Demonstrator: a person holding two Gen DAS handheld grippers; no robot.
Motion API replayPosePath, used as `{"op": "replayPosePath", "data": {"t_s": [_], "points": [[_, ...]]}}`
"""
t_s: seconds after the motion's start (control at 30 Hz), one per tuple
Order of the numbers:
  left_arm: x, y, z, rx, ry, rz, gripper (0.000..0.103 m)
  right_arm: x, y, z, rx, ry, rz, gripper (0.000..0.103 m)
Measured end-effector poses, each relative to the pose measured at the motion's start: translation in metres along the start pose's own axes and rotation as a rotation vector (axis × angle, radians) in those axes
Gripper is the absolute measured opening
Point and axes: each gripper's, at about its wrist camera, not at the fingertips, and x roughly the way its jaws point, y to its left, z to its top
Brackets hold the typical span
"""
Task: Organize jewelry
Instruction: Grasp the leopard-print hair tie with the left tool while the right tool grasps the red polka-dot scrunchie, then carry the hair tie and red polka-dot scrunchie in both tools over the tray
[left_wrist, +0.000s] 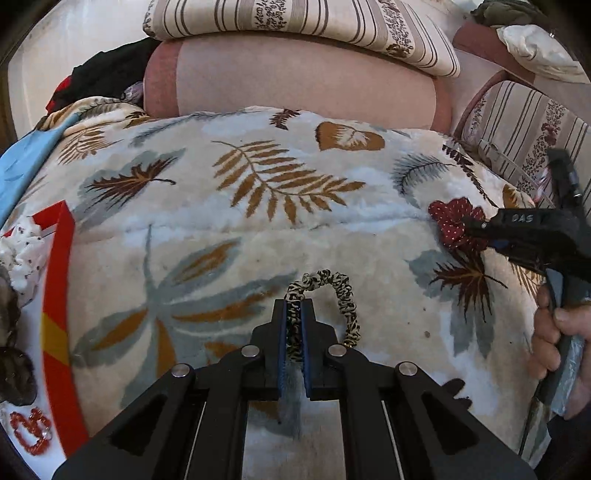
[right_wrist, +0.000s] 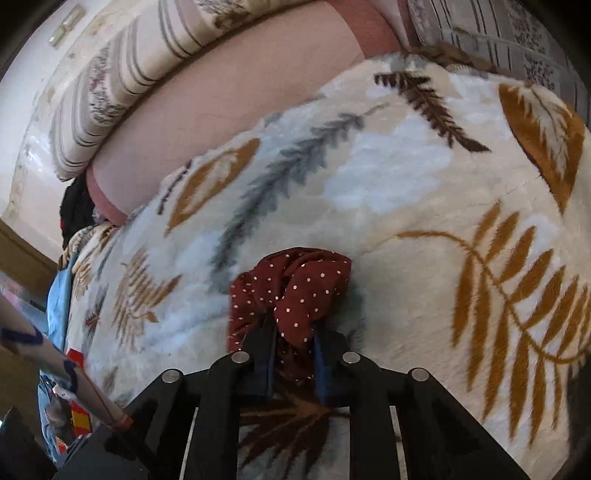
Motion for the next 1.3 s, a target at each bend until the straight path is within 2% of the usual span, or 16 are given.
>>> {"op": "replayPosePath", "data": {"t_s": [0.2,0.33,0.43,0.77,1.3], "points": [[-0.001,-0.002,0.003,0.032,-0.035,0.02,0.007,-0.034,0.043,-0.017,-0.119,-0.073,0.073,0.015],[0.002,0.004,0.004,0.013,-0.024,0.025,0.007,-0.037,0.062,-0.036,-0.189,-0.064,0.131,0.015],[0.003,0.004,0.004,0.017,-0.026,0.034,0.007,-0.029,0.068,-0.043,-0.207,-0.025,0.166,0.015],[0.002,0.0,0.004,0.041,-0.047,0.047,0.007,-0.033,0.074,-0.051,-0.234,-0.03,0.183,0.015],[-0.021,-0.006,0.009,0.11,-0.168,0.138,0.007,-0.04,0.086,-0.056,-0.287,-0.055,0.212,0.015]]}}
